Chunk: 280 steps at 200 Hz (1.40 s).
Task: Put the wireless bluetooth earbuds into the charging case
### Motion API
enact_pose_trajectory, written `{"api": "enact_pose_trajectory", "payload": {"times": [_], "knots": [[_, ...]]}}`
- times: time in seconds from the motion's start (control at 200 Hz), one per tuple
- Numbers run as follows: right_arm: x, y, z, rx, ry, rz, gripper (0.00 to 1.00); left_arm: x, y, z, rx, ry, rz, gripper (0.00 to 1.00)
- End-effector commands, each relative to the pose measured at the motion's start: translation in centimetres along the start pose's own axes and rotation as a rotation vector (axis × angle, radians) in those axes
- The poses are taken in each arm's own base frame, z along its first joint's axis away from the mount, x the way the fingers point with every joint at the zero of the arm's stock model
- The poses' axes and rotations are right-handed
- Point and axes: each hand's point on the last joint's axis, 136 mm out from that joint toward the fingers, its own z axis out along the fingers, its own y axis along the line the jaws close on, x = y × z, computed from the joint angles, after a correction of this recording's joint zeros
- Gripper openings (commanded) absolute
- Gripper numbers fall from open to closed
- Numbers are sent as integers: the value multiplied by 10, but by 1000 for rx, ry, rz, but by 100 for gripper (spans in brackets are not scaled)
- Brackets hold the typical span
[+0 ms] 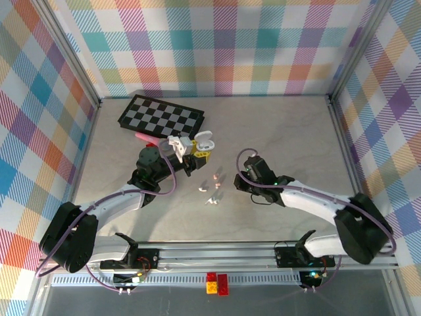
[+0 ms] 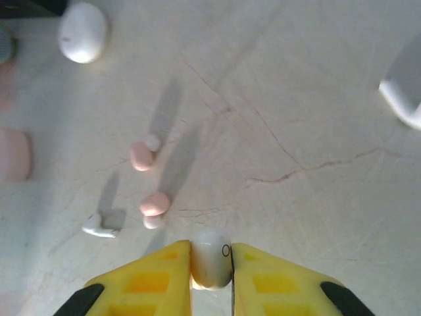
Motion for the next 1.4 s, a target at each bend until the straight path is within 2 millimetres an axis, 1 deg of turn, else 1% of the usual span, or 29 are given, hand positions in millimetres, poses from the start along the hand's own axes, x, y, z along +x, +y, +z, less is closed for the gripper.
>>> {"api": "enact_pose_trajectory", "payload": {"times": [0.0,0.165,0.28,0.37,0.51,0.64,0.805,1.025,1.185,1.395], "knots": [[-16,4,-29,13,-54,-149,19,-3,-1,2,27,3,42,33],[-40,29,-69,-42,-121,-266,19,6,-3,7,46,32,36,32],[-54,46,-89,-70,-140,-340,20,13,-7,10,54,60,54,32],[-65,64,-104,-114,-167,-391,20,17,-9,13,65,78,58,32],[-76,90,-124,-187,-197,-473,20,23,-15,19,97,98,54,32],[-84,108,-134,-231,-211,-548,20,25,-20,24,133,102,49,32],[-89,125,-137,-264,-205,-616,20,24,-26,29,174,100,41,32],[-88,142,-125,-307,-164,-658,20,22,-31,30,206,104,30,32],[-86,148,-116,-318,-139,-683,20,20,-35,30,224,102,29,32],[-83,150,-107,-322,-125,-697,20,17,-37,29,236,96,33,31]]}}
